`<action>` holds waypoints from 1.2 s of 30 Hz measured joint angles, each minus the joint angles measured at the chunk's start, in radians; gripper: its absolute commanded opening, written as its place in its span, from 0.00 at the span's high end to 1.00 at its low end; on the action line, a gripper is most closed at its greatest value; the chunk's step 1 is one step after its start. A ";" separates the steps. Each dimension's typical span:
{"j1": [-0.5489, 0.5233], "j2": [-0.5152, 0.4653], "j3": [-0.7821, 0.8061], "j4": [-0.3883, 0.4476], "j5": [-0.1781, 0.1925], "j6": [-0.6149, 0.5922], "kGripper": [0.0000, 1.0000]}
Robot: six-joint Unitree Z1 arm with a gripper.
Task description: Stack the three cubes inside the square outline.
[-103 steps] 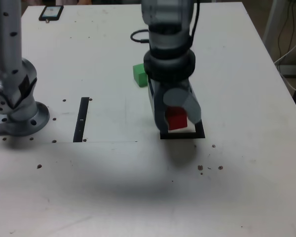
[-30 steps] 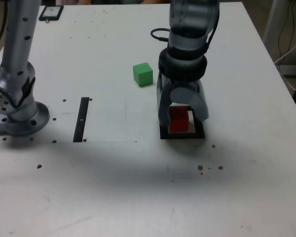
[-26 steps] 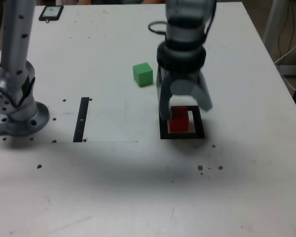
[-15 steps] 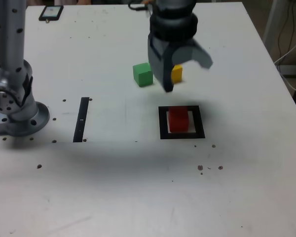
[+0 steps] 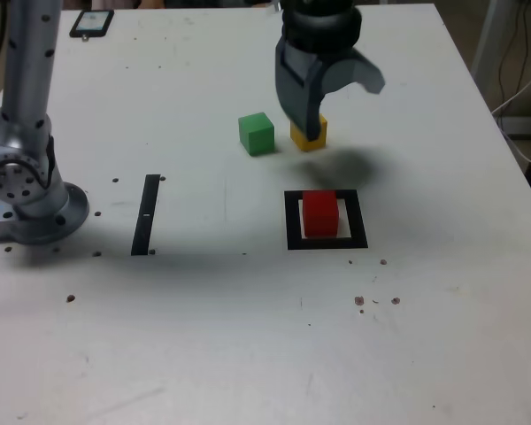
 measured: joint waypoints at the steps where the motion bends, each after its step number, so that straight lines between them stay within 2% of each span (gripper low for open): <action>1: 0.011 0.006 0.001 -0.001 0.003 0.009 0.02; 8: 0.043 0.018 0.000 0.007 0.032 0.085 0.02; 12: 0.050 0.041 0.003 0.005 0.035 0.106 0.02; 23: 0.069 0.083 -0.011 -0.032 0.024 0.144 0.02; 29: 0.106 0.106 -0.012 -0.032 0.006 0.169 0.06; 36: 0.125 0.108 -0.008 -0.037 0.004 0.190 0.10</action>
